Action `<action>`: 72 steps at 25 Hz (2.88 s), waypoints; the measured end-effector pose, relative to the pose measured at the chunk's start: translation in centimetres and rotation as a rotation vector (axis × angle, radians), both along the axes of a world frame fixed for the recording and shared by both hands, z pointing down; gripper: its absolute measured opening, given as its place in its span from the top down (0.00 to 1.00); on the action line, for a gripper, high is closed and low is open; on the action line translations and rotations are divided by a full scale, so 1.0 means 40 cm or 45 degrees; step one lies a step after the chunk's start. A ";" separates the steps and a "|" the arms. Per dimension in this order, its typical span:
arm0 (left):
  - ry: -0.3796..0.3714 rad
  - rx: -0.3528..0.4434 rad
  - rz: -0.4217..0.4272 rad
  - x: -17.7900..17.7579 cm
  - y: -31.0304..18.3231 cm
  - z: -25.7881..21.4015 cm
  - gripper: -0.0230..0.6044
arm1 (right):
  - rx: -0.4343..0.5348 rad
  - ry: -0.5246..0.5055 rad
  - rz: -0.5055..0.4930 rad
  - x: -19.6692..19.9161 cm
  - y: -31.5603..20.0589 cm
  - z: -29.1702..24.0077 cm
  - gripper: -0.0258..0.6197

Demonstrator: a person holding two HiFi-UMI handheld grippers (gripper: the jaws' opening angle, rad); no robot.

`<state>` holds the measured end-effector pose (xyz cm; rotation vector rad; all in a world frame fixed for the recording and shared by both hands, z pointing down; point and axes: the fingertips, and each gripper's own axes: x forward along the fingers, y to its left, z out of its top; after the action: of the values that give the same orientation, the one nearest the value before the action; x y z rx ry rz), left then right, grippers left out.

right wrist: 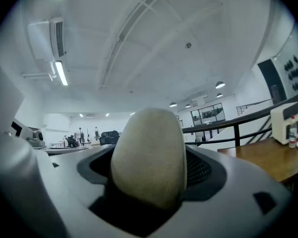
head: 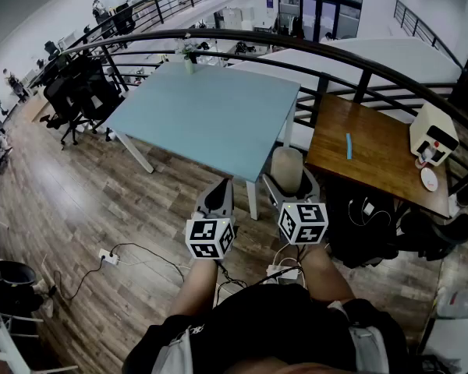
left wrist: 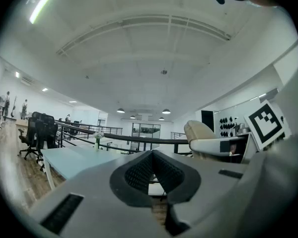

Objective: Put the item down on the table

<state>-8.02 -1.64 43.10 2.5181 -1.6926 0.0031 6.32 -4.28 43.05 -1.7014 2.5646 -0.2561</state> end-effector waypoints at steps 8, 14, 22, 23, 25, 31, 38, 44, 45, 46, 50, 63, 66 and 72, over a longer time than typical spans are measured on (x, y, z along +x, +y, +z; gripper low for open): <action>-0.006 0.010 0.015 0.017 0.030 -0.017 0.95 | 0.006 0.001 0.036 0.020 0.029 -0.016 0.33; -0.012 0.002 0.004 0.025 0.044 -0.007 0.95 | 0.012 0.000 0.021 0.021 0.046 -0.018 0.32; -0.016 0.015 0.015 0.009 0.070 -0.007 0.95 | 0.020 -0.020 0.025 0.004 0.072 -0.025 0.32; -0.016 0.015 0.017 0.007 0.075 -0.004 0.95 | 0.022 -0.018 0.031 0.004 0.077 -0.024 0.32; -0.016 0.015 0.025 0.000 0.085 -0.001 0.95 | 0.031 -0.012 0.042 -0.001 0.089 -0.026 0.32; -0.018 0.014 0.049 -0.030 0.119 0.014 0.95 | 0.030 -0.027 0.051 -0.033 0.130 -0.022 0.32; -0.021 0.041 0.048 -0.043 0.120 0.006 0.95 | 0.047 -0.043 0.050 -0.045 0.132 -0.027 0.32; -0.026 0.036 0.057 -0.041 0.077 0.002 0.95 | 0.039 -0.067 0.053 -0.045 0.087 -0.032 0.32; -0.026 0.031 0.056 -0.042 0.068 0.005 0.95 | 0.036 -0.068 0.053 -0.045 0.079 -0.030 0.32; -0.025 0.027 0.056 -0.041 0.060 0.009 0.95 | 0.034 -0.070 0.054 -0.045 0.071 -0.027 0.32; -0.027 0.030 0.061 -0.034 0.005 0.013 0.95 | 0.040 -0.062 0.050 -0.046 0.012 -0.022 0.32; -0.026 0.023 0.033 -0.005 -0.282 0.003 0.95 | 0.002 -0.037 0.017 -0.027 -0.287 -0.014 0.32; -0.036 0.011 0.021 0.010 -0.346 0.002 0.95 | -0.011 -0.042 -0.003 -0.018 -0.356 -0.010 0.32; -0.055 -0.008 0.006 0.034 -0.474 0.001 0.95 | -0.050 -0.056 -0.029 0.003 -0.494 0.003 0.32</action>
<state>-6.66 -20.61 43.15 2.5350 -1.6997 0.0632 6.45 -24.06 43.18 -1.6607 2.5652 -0.3434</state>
